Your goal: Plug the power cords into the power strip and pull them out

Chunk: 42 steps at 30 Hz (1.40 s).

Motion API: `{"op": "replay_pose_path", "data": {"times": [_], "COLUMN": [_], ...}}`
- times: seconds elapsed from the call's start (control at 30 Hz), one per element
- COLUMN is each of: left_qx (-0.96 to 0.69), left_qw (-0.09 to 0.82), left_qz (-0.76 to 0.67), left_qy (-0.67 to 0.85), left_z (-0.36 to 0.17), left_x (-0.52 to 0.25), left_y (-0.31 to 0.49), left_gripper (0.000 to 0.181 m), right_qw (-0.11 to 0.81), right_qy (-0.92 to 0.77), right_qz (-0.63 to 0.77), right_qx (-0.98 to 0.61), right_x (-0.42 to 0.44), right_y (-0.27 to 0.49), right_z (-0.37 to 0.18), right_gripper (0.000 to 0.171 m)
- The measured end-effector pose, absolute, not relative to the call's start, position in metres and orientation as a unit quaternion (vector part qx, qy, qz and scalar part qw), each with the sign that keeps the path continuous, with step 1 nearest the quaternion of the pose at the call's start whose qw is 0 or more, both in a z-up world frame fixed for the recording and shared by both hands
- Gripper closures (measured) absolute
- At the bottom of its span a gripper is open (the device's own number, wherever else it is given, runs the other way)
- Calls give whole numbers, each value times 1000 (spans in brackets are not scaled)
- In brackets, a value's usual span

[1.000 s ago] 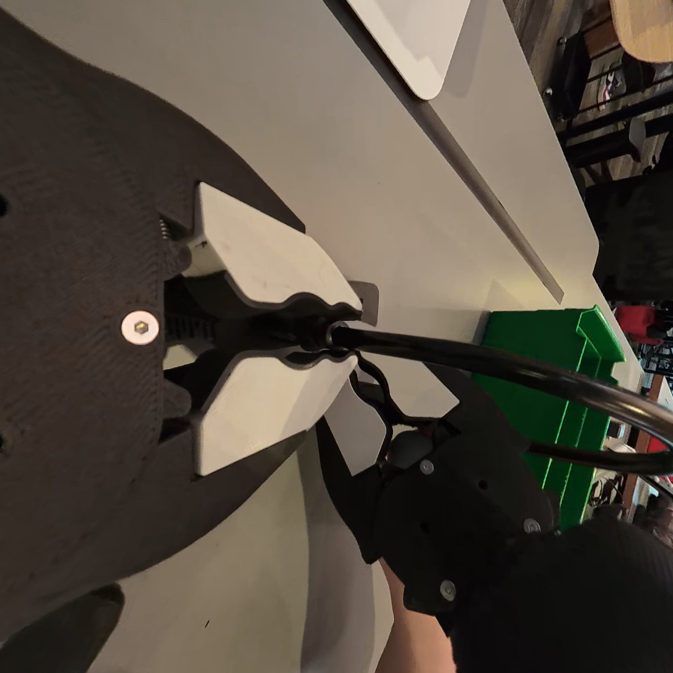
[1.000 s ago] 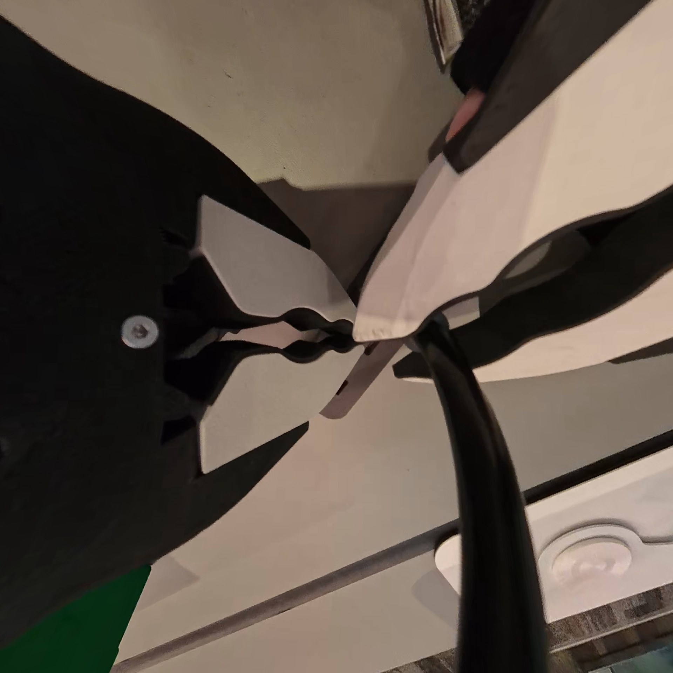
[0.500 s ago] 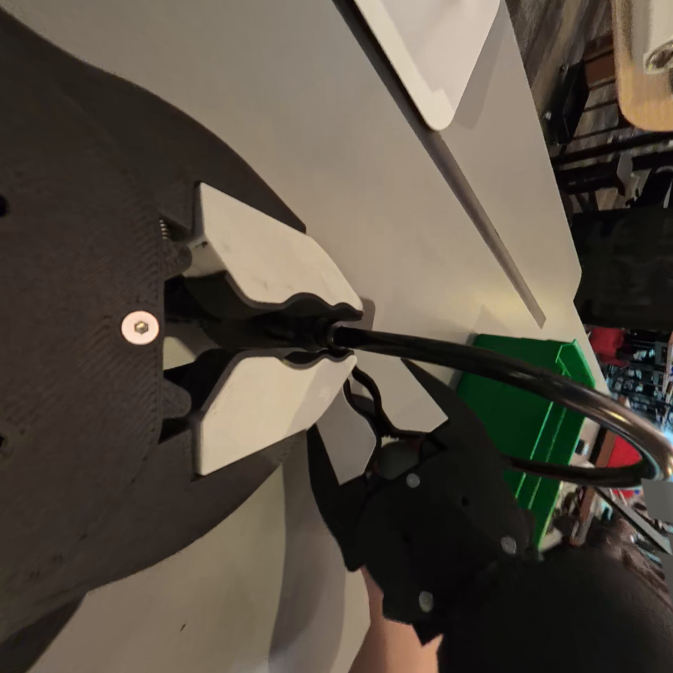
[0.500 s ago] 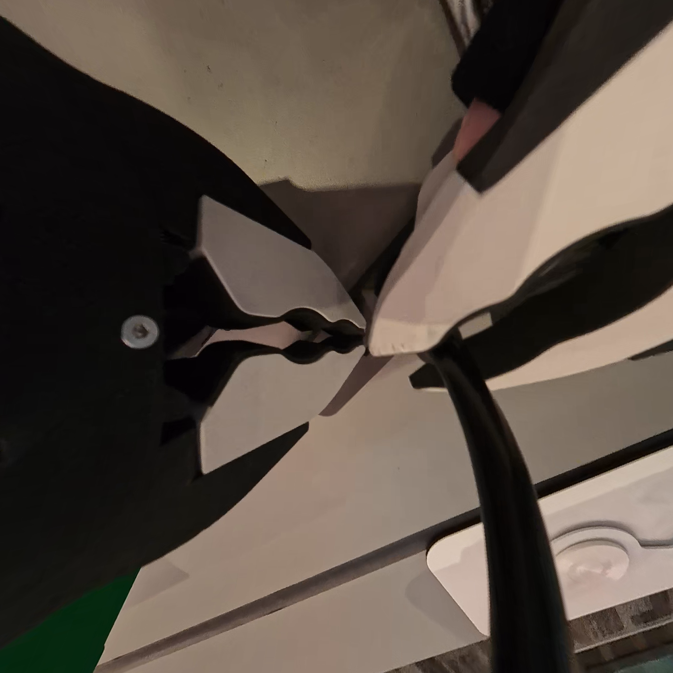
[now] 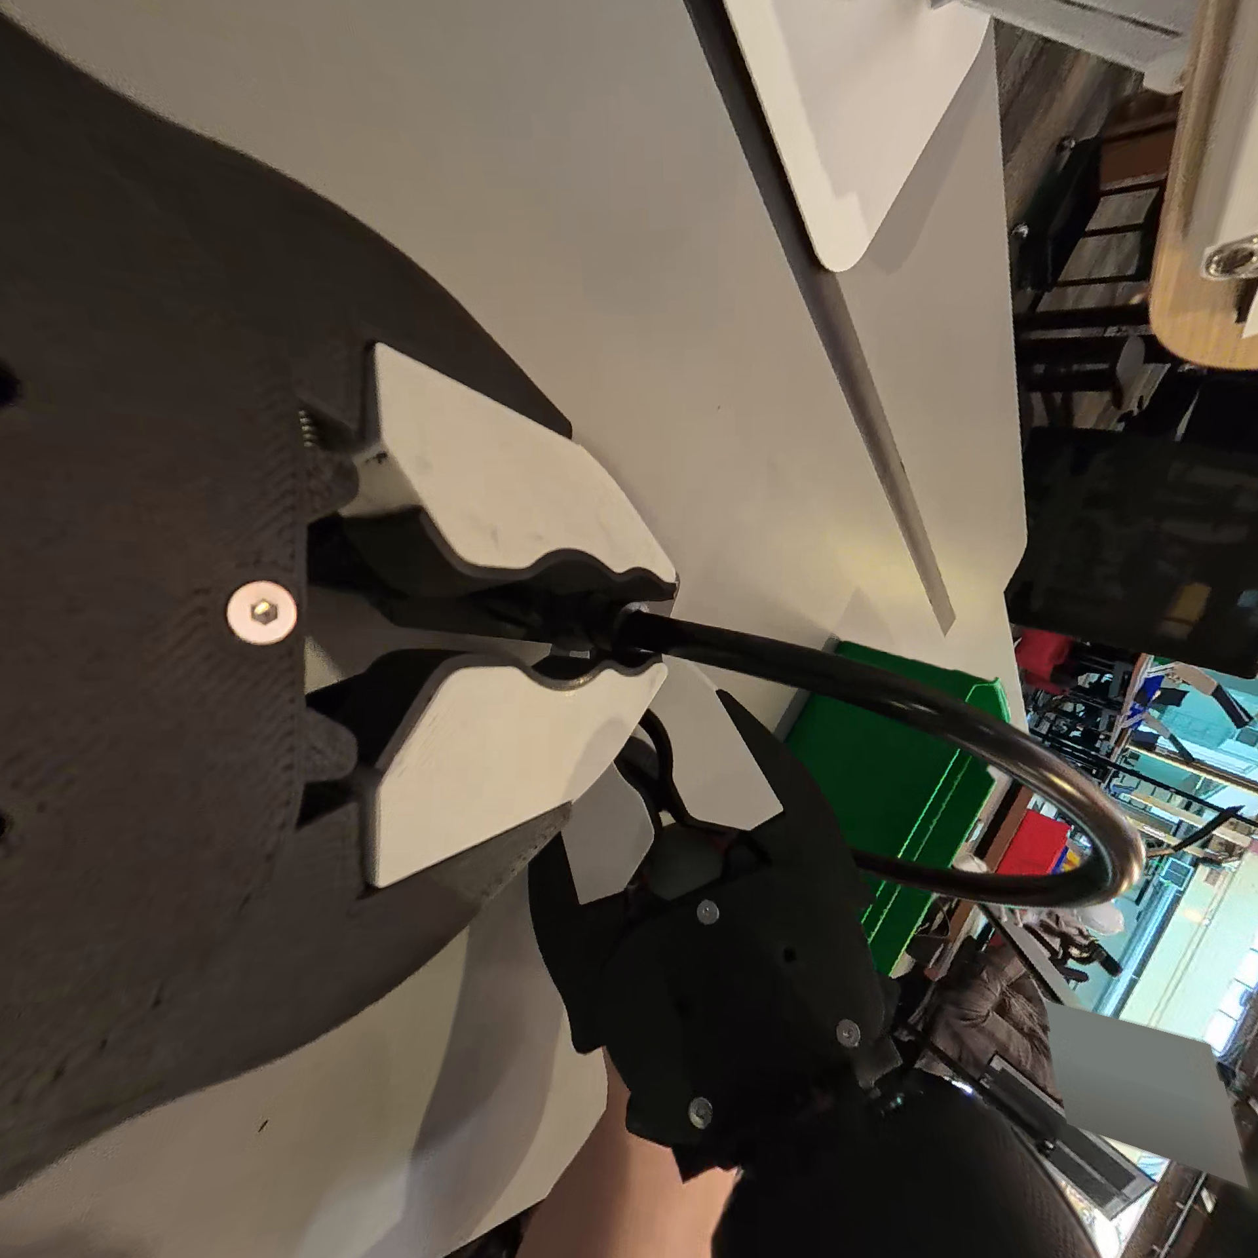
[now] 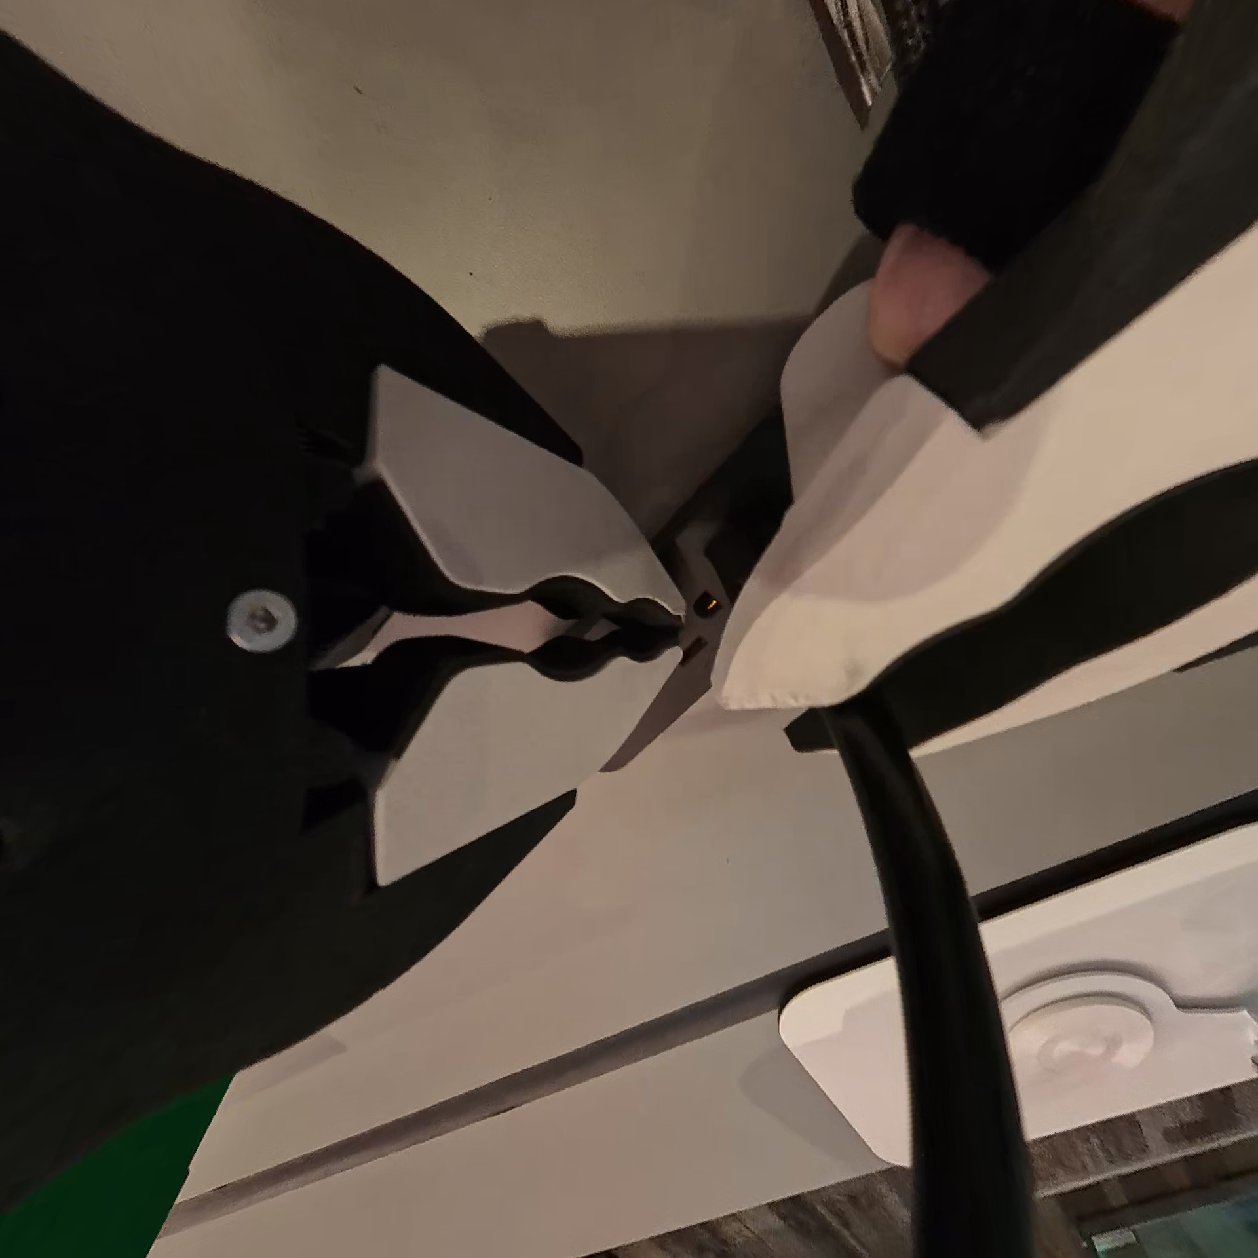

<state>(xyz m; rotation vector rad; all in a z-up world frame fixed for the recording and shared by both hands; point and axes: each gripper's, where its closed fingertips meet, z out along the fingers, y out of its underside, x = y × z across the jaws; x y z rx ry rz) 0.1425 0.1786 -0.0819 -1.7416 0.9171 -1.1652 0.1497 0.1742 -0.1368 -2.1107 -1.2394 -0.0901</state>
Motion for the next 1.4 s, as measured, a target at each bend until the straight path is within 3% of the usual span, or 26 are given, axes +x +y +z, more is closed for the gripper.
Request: {"op": "replay_pose_path", "data": {"times": [0.37,0.5,0.53,0.6,0.93,1.17,1.4], "left_qx": [-671,-665,-666,-686,-695,-710,-722], "left_qw": [396,419,404,381,334,312,316], "left_qz": [-482,-451,-445,-431,-497,-511,-486], "left_qy": [400,423,442,447,399,371,378], "left_z": [-81,-79,-84,-93,-89,-89,-88], "left_x": [142,147,152,159,164,162,138], "left_y": [172,177,174,175,153,150,129], "left_gripper": [167,143,143,172,173,173,172], "right_qw": [416,440,448,477,477,526,578], "right_qy": [-417,-400,-399,-407,-406,-371,-522], "right_qz": [-12,-16,-23,-56,-153,-4,-30], "right_qx": [-808,-804,-800,-777,-765,-766,-627], "right_x": [147,147,146,146,155,145,129], "right_y": [175,175,176,177,176,165,153], "right_z": [-135,-134,-133,-132,-128,-125,-120], "right_gripper": [165,166,167,167,170,169,169]}}
